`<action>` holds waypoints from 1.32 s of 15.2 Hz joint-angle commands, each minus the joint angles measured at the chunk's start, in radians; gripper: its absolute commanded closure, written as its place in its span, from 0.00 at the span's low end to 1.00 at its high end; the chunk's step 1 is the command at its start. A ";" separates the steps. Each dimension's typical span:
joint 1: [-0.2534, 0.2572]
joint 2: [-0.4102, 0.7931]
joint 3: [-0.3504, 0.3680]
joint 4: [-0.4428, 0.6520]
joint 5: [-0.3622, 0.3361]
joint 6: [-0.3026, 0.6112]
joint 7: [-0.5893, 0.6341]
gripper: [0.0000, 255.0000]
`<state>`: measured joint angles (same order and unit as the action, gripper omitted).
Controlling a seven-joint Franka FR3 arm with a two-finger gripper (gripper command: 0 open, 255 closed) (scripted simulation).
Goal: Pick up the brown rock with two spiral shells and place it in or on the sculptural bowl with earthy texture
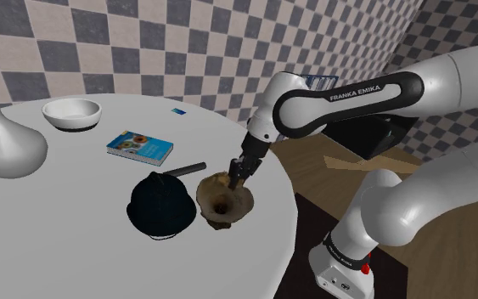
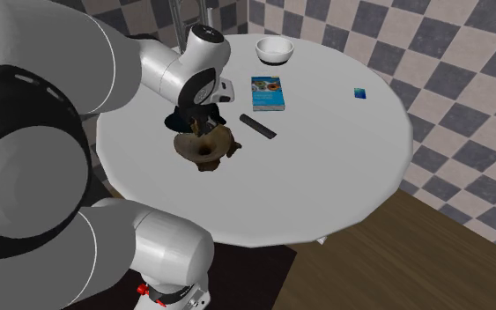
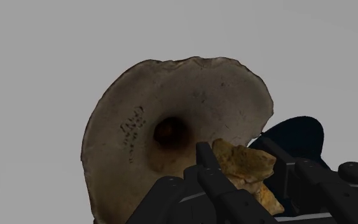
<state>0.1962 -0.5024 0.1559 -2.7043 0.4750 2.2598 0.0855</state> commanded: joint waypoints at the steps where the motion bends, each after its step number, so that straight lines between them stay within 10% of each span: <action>1: 0.004 0.018 0.002 -0.012 0.009 0.030 -0.010 1.00; 14: 0.016 0.071 0.005 -0.043 0.039 0.111 -0.043 1.00; 15: 0.016 0.071 0.005 -0.043 0.039 0.111 -0.043 0.00; 20: 0.016 0.071 0.005 -0.043 0.039 0.111 -0.043 0.00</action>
<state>0.2120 -0.4318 0.1607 -2.7476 0.5142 2.3705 0.0424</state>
